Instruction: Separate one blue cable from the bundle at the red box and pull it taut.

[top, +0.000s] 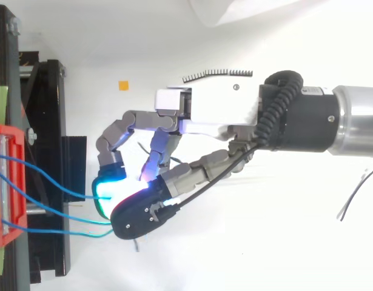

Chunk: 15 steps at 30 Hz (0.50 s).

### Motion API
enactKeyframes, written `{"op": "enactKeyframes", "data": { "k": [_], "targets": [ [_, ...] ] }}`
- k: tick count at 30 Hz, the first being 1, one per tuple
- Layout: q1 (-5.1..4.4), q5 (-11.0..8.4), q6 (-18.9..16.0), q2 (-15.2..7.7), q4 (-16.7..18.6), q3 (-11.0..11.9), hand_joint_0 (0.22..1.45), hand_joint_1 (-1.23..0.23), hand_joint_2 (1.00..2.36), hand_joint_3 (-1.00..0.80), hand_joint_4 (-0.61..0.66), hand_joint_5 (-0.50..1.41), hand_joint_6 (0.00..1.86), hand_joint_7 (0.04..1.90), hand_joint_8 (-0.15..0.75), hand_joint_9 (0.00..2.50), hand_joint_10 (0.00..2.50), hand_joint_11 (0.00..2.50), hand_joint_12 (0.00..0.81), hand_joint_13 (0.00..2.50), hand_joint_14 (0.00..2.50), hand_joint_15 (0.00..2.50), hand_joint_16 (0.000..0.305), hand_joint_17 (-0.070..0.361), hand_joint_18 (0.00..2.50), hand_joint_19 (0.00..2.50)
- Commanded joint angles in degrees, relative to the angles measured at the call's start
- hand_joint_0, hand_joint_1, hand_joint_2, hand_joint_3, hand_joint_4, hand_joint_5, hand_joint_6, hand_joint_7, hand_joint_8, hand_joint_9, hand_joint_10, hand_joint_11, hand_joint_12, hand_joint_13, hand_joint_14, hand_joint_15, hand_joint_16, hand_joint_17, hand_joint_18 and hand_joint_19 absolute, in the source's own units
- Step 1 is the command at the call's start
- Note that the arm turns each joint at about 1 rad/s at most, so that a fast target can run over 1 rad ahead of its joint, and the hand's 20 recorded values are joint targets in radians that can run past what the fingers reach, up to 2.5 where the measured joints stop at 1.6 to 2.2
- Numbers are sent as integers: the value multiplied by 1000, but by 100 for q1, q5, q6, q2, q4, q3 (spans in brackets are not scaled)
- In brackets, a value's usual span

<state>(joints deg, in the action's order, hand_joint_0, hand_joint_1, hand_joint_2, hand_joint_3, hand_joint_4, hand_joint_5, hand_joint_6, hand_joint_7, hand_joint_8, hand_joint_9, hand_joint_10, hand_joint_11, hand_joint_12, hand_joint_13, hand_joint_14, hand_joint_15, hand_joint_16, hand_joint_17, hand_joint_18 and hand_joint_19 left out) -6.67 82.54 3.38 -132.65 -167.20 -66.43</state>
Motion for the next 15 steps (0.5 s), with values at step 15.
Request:
{"op": "enactKeyframes", "data": {
  "k": [15],
  "targets": [
    [-106, -203, 14, 503, -480, -380, 608, -677, 1015, -263, 13, -126, 853, 1129, 276, 1195, 7, 1705, 337, 1269, 4, 1785, 46, 102, 923, 834]
  ]
}}
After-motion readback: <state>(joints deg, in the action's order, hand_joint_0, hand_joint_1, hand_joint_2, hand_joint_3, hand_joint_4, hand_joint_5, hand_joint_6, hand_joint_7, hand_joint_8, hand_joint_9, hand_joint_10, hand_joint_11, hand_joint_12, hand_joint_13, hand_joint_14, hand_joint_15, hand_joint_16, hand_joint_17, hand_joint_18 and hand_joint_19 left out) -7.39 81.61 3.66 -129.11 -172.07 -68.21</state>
